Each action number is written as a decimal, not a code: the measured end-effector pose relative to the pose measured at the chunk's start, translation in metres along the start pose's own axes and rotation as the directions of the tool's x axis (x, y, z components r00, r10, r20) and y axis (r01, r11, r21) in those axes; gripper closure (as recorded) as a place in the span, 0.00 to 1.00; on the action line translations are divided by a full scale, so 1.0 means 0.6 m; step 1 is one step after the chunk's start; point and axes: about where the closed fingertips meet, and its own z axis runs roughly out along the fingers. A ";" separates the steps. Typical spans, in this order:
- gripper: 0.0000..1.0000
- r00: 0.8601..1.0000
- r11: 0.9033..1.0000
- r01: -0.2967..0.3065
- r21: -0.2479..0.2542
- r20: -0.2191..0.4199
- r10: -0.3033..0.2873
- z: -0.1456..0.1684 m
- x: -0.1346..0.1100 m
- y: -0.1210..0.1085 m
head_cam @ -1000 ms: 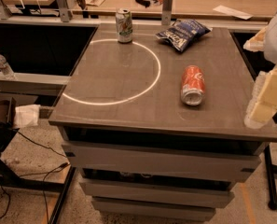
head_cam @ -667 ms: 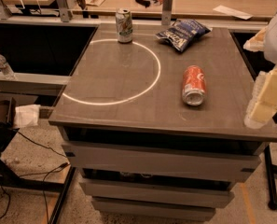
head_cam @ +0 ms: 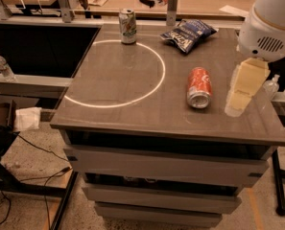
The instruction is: Place coke can upright
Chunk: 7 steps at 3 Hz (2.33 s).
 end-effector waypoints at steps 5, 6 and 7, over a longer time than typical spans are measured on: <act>0.00 0.821 0.818 -0.565 0.108 -0.030 0.571 0.021 0.008 -0.088; 0.00 0.774 0.776 -0.624 0.094 -0.059 0.630 0.038 0.002 -0.105; 0.00 0.689 0.697 -0.708 0.116 -0.106 0.717 0.073 -0.017 -0.152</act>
Offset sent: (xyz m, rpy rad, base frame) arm 0.0359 -0.0265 -0.0147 -0.1440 0.1029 -0.5798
